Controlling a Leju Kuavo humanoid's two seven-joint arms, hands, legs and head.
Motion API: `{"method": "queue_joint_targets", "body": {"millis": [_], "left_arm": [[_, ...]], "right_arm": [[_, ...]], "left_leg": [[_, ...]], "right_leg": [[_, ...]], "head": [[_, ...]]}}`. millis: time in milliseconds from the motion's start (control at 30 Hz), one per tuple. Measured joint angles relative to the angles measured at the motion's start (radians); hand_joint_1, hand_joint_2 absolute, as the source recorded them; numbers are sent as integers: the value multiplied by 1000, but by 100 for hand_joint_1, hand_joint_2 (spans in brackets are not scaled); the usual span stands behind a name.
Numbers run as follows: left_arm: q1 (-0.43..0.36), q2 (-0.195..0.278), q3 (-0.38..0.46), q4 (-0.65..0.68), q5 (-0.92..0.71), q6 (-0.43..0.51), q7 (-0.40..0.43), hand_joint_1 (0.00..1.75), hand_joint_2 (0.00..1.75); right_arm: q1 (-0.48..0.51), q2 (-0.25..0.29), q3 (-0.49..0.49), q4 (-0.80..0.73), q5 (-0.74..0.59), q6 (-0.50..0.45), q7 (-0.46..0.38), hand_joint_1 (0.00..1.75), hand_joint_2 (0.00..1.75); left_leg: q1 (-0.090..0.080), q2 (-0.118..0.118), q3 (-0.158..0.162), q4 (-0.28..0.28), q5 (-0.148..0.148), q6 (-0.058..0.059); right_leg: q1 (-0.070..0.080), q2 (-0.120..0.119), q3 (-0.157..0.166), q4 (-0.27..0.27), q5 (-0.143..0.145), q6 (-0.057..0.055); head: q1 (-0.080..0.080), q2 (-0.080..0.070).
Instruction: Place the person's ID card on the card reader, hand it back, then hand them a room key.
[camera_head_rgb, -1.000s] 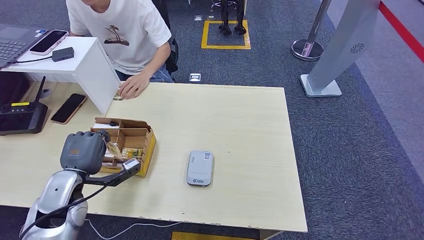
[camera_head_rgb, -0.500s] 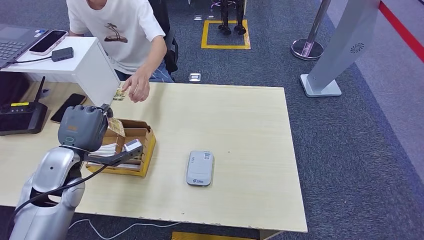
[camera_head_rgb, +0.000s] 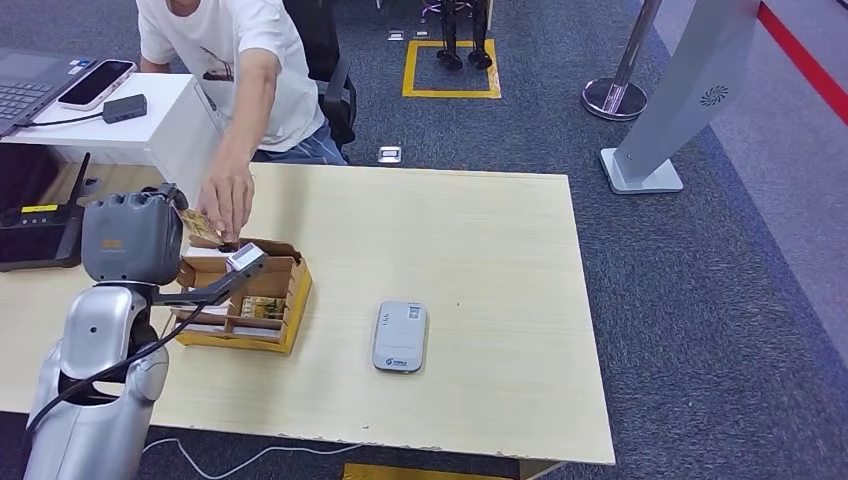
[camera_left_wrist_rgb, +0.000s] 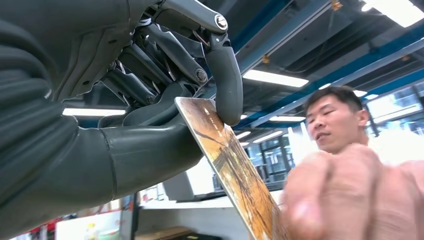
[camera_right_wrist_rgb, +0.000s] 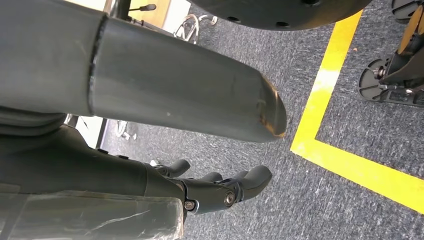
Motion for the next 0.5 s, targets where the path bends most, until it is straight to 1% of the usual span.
{"method": "queue_joint_targets", "body": {"millis": [100,333,367,467,500], "left_arm": [[2,-8,31,7,0,1,4,175,175],[23,-34,92,17,0,9,-27,175,175],[25,-37,96,18,0,9,-29,164,175],[30,-47,107,20,0,9,-34,33,175],[31,-48,109,20,0,9,-34,0,175]], "right_arm": [[0,0,0,0,4,0,4,0,0],[0,1,0,0,7,-1,11,0,0],[0,2,0,0,8,-1,11,0,0],[0,2,0,0,8,-1,11,0,0],[0,2,0,0,8,-1,11,0,0]], "left_leg": [[0,0,0,0,0,0],[0,0,0,0,0,0],[0,0,0,0,0,0],[0,0,0,0,0,0],[0,0,0,0,0,0]], "right_leg": [[0,0,0,0,0,0],[0,0,0,0,0,0],[0,0,0,0,0,0],[0,0,0,0,0,0],[0,0,0,0,0,0]], "head": [[0,0],[0,0],[0,0],[0,0],[0,0]]}}
